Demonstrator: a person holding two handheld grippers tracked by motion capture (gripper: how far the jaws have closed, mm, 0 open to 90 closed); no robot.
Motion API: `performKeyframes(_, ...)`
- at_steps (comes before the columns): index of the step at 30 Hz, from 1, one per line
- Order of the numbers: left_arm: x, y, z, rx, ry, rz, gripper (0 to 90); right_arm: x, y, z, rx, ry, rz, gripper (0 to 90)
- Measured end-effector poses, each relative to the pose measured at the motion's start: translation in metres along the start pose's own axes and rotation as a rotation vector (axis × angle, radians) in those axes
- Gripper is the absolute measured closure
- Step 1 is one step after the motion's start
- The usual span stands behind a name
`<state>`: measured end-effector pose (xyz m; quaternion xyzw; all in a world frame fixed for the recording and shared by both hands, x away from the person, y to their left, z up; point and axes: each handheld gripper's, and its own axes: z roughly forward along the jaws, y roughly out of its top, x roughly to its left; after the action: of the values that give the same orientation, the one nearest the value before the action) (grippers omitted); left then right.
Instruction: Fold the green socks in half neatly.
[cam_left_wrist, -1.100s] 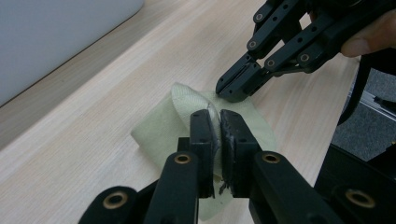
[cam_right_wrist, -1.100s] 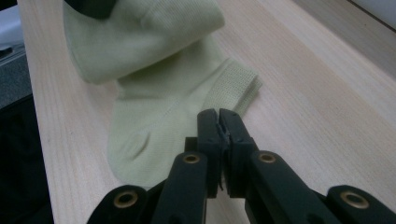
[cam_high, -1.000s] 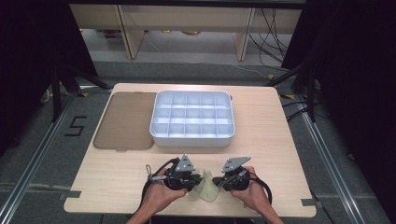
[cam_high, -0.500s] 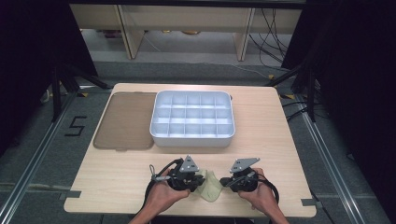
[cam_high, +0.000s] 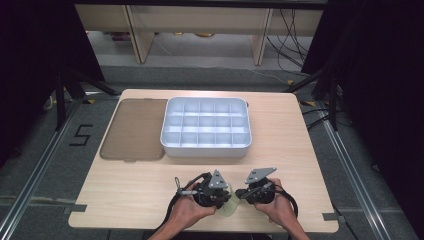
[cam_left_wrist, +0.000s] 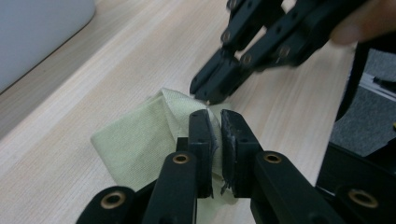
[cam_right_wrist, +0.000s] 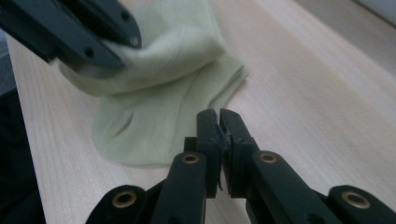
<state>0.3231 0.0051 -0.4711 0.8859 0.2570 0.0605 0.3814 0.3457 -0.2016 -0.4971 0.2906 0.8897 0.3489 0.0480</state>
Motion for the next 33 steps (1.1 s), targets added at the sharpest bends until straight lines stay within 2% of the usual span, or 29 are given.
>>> performKeyframes(2, 0.0, 0.0, 0.003, 0.005, -0.011, -0.012, 82.0, -0.003, -0.001, -0.006, -0.007, -0.013, 0.002, 87.3)
performKeyframes(5, -0.001, 0.0, 0.006, 0.014, -0.005, 0.008, 81.0, -0.008, -0.003, -0.013, -0.046, -0.024, 0.023, 87.2)
performKeyframes(6, -0.002, 0.0, 0.008, 0.02, -0.003, 0.01, 80.7, -0.011, -0.003, -0.016, -0.036, -0.029, 0.012, 87.0)
performKeyframes(8, -0.002, -0.001, 0.011, 0.022, -0.011, 0.01, 80.2, -0.012, -0.003, -0.018, -0.054, -0.032, 0.039, 86.8)
performKeyframes(9, -0.003, -0.002, 0.013, 0.024, -0.012, 0.007, 79.9, -0.013, -0.003, -0.02, -0.047, -0.032, 0.033, 86.5)
performKeyframes(10, -0.002, -0.002, 0.015, 0.036, -0.025, 0.028, 78.5, -0.014, -0.004, -0.022, -0.053, -0.04, 0.036, 86.3)
performKeyframes(12, -0.002, -0.003, 0.018, 0.029, -0.023, 0.015, 78.0, -0.014, -0.004, -0.021, -0.067, -0.041, 0.04, 86.3)
performKeyframes(13, -0.001, -0.003, 0.017, 0.054, -0.036, 0.042, 76.6, -0.015, -0.005, -0.022, -0.05, -0.042, 0.033, 86.2)
performKeyframes(14, -0.002, -0.003, 0.019, 0.023, -0.044, 0.005, 74.9, -0.015, -0.004, -0.023, -0.05, -0.038, 0.043, 86.1)
performKeyframes(15, -0.001, -0.003, 0.018, 0.032, -0.064, 0.017, 70.2, -0.016, -0.005, -0.023, -0.059, -0.043, 0.04, 85.9)
performKeyframes(16, -0.001, -0.003, 0.018, 0.032, -0.064, 0.017, 68.8, -0.016, -0.005, -0.023, -0.059, -0.043, 0.04, 85.9)
performKeyframes(17, 0.0, -0.002, 0.017, 0.035, -0.063, 0.034, 68.8, -0.016, -0.005, -0.024, -0.052, -0.036, 0.049, 85.9)
performKeyframes(18, -0.001, -0.002, 0.018, 0.016, -0.068, 0.016, 64.5, -0.017, -0.005, -0.024, -0.057, -0.042, 0.054, 85.9)
performKeyframes(19, -0.002, -0.002, 0.017, -0.008, -0.067, -0.023, 59.5, -0.016, -0.005, -0.024, -0.055, -0.043, 0.057, 85.9)
performKeyframes(24, 0.008, 0.001, -0.003, -0.084, -0.091, -0.055, 45.4, -0.017, -0.004, -0.029, -0.077, -0.048, 0.048, 85.6)
performKeyframes(25, 0.01, 0.0, -0.008, -0.094, -0.091, -0.068, 45.4, -0.017, -0.004, -0.029, -0.077, -0.048, 0.048, 85.6)
performKeyframes(26, 0.019, -0.002, -0.017, -0.119, -0.088, -0.079, 48.0, -0.016, -0.004, -0.031, -0.078, -0.042, 0.054, 85.6)
performKeyframes(27, 0.019, -0.002, -0.017, -0.119, -0.088, -0.079, 51.9, -0.018, -0.004, -0.031, -0.086, -0.05, 0.028, 85.5)
performKeyframes(28, 0.023, -0.004, -0.021, -0.122, -0.075, -0.08, 51.9, -0.018, -0.004, -0.031, -0.086, -0.05, 0.028, 85.5)
performKeyframes(29, 0.029, -0.007, -0.025, -0.125, -0.071, -0.061, 56.5, -0.017, -0.004, -0.031, -0.086, -0.041, 0.036, 85.6)
performKeyframes(30, 0.033, -0.01, -0.026, -0.136, -0.065, -0.067, 61.0, -0.016, -0.004, -0.033, -0.084, -0.041, 0.051, 85.6)
performKeyframes(31, 0.036, -0.013, -0.027, -0.126, -0.05, -0.053, 67.8, -0.015, -0.004, -0.033, -0.083, -0.051, 0.059, 85.5)
performKeyframes(33, 0.038, -0.017, -0.025, -0.114, -0.05, -0.053, 75.8, -0.015, -0.003, -0.033, -0.087, -0.046, 0.051, 85.6)
